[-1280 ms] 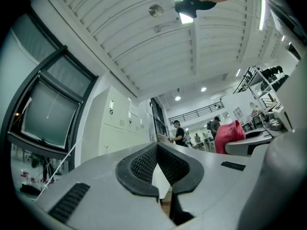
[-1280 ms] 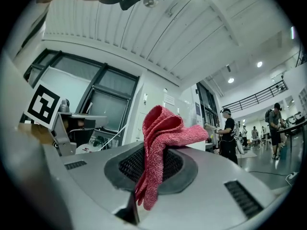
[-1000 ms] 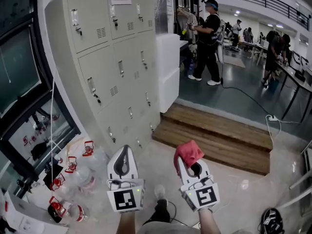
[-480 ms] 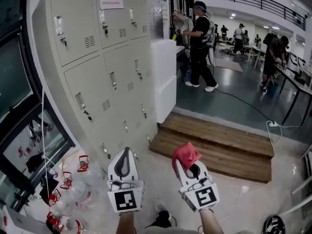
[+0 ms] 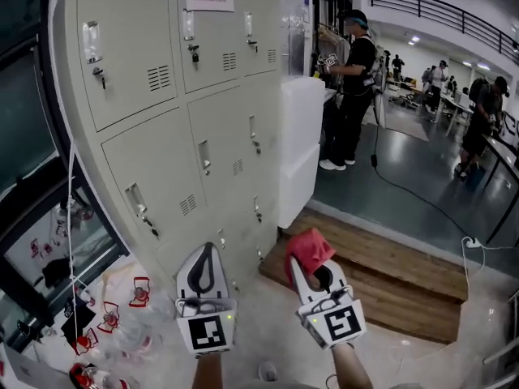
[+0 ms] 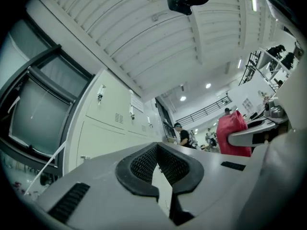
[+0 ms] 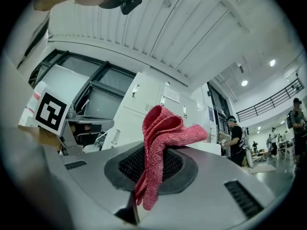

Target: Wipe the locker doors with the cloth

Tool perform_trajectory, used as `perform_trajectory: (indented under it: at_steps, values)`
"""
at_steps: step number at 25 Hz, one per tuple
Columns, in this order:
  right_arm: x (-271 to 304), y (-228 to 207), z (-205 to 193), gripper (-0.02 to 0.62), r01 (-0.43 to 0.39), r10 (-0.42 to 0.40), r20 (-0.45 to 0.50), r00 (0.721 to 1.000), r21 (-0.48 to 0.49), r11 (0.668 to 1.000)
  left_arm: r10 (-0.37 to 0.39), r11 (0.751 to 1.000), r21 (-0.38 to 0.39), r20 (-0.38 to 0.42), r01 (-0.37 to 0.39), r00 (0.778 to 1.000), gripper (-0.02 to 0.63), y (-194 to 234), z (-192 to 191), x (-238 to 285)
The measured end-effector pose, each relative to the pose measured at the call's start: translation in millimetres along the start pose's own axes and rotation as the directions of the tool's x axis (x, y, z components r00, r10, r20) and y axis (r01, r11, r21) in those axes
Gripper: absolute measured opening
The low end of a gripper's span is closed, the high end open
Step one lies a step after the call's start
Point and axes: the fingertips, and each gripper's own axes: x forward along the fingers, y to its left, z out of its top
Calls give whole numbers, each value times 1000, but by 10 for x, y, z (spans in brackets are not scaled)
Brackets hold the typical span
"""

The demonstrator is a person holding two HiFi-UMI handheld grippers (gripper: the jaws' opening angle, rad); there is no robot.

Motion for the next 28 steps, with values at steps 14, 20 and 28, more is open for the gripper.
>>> perform_trajectory:
  at_steps: [14, 20, 28]
  values:
    - [1570, -106, -561, 26, -202, 196, 57, 979, 119, 972, 202, 975, 111, -79, -193, 976, 15, 688, -615, 797]
    - [2110, 83, -536, 26, -403, 380, 163, 911, 144, 904, 393, 907, 186, -52, -378, 918, 15, 996, -555, 853]
    - [2529, 315, -495, 26, -620, 574, 255, 778, 170, 766, 622, 767, 236, -42, -597, 782, 15, 1153, -477, 784]
